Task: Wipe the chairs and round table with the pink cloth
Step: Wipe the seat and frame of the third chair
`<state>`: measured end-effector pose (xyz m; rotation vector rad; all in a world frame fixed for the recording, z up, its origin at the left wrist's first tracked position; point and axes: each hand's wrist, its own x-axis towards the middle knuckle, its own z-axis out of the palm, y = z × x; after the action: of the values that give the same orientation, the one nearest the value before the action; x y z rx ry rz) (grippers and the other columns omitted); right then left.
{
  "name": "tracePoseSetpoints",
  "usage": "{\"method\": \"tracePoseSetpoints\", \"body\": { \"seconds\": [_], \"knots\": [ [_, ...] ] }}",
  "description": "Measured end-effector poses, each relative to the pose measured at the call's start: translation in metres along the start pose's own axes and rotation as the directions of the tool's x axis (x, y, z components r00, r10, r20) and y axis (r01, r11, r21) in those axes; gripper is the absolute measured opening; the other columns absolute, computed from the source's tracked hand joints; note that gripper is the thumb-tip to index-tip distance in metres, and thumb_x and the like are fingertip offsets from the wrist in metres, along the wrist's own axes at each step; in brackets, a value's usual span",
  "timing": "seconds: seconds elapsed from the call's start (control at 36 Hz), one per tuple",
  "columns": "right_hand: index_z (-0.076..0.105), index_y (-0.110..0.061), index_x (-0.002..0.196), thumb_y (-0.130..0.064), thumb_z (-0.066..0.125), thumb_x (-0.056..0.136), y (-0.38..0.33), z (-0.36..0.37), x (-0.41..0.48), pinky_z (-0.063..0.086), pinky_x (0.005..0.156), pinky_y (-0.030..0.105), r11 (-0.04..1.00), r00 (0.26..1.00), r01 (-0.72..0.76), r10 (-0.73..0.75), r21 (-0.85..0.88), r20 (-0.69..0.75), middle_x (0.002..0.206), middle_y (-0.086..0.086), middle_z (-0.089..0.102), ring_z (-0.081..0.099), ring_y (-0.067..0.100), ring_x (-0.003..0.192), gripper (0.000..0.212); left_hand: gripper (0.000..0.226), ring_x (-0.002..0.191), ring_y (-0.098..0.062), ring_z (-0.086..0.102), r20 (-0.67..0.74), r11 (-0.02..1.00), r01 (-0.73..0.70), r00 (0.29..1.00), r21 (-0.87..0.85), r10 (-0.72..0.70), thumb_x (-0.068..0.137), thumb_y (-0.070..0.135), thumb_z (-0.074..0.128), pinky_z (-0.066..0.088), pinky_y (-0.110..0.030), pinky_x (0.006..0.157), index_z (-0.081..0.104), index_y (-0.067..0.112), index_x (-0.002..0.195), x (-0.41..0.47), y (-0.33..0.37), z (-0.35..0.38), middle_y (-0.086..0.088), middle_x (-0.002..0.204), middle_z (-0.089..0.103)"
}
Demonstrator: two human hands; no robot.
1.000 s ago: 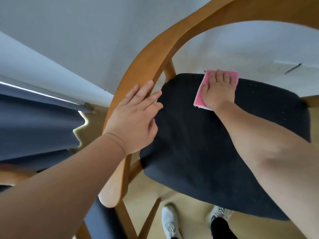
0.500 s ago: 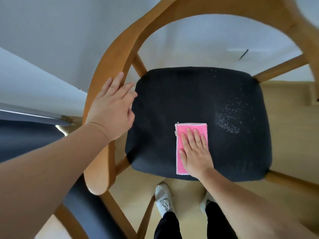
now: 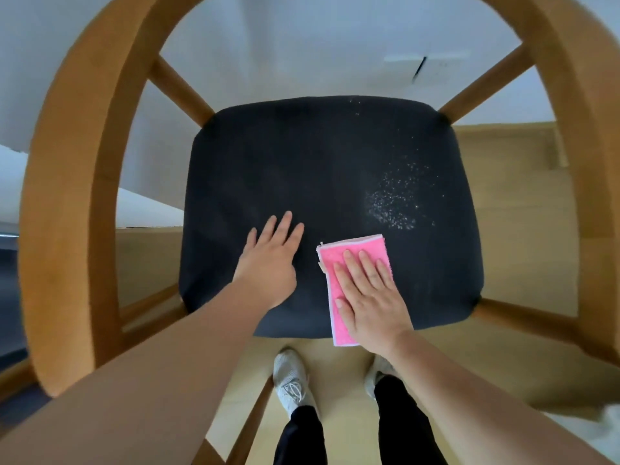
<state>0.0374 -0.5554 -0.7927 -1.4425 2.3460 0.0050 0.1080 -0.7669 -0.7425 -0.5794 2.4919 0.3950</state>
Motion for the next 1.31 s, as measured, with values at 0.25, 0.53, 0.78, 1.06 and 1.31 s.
{"method": "tracePoseSetpoints", "body": {
  "seconds": [0.25, 0.53, 0.78, 1.06, 1.31],
  "knots": [
    [0.011, -0.013, 0.154, -0.045, 0.016, 0.098, 0.015, -0.01, 0.036, 0.002, 0.121, 0.05, 0.997, 0.997, -0.076, 0.077, -0.006, 0.025, 0.163, 0.01, 0.009, 0.003, 0.033, 0.15, 0.065, 0.077, 0.144, -0.022, -0.013, 0.161, 0.996, 0.04, 0.987, -0.075, -0.027, 0.085, 0.016, 0.038, -0.002, -0.045, 0.117, -0.003, 0.026, 0.15, 0.017, 0.001, 0.008, 0.004, 0.157, -0.017],
    [-0.003, -0.015, 0.155, -0.046, 0.003, 0.098, 0.084, -0.065, 0.192, -0.011, 0.117, 0.044, 0.987, 0.99, -0.131, 0.126, -0.091, -0.059, 0.163, 0.011, 0.001, -0.003, 0.033, 0.149, 0.065, 0.084, 0.144, -0.026, -0.014, 0.232, 0.998, 0.048, 0.972, -0.037, -0.038, 0.081, 0.02, 0.042, -0.001, -0.049, 0.116, -0.005, 0.022, 0.15, 0.023, 0.007, 0.003, 0.001, 0.157, -0.019],
    [0.017, -0.012, 0.154, -0.046, 0.013, 0.097, 0.101, -0.099, 0.267, 0.009, 0.119, 0.049, 0.989, 0.987, -0.145, 0.141, -0.043, -0.073, 0.158, 0.016, 0.024, 0.021, 0.038, 0.145, 0.067, 0.085, 0.143, -0.024, -0.017, 0.27, 0.996, 0.055, 0.962, -0.063, -0.036, 0.08, 0.021, 0.044, -0.003, -0.048, 0.116, -0.005, 0.024, 0.15, 0.025, 0.005, 0.003, 0.003, 0.156, -0.021],
    [0.018, -0.012, 0.154, -0.045, 0.009, 0.099, 0.109, -0.094, 0.261, 0.006, 0.121, 0.044, 0.985, 0.978, -0.172, 0.169, -0.012, -0.12, 0.158, 0.015, 0.025, 0.02, 0.034, 0.146, 0.065, 0.087, 0.143, -0.024, -0.017, 0.278, 0.997, 0.062, 0.959, -0.048, -0.047, 0.08, 0.021, 0.046, -0.001, -0.049, 0.117, -0.006, 0.024, 0.15, 0.026, 0.004, 0.003, 0.003, 0.156, -0.021],
    [-0.003, -0.009, 0.155, -0.044, -0.002, 0.1, 0.089, -0.04, 0.113, -0.001, 0.122, 0.046, 0.958, 0.959, -0.281, 0.279, -0.056, -0.044, 0.163, 0.015, -0.001, -0.005, 0.032, 0.15, 0.065, 0.086, 0.144, -0.023, -0.016, 0.275, 0.996, 0.067, 0.96, -0.058, -0.048, 0.08, 0.018, 0.044, -0.001, -0.048, 0.116, -0.005, 0.024, 0.15, 0.025, 0.004, 0.002, 0.003, 0.156, -0.02]
  ]
}}
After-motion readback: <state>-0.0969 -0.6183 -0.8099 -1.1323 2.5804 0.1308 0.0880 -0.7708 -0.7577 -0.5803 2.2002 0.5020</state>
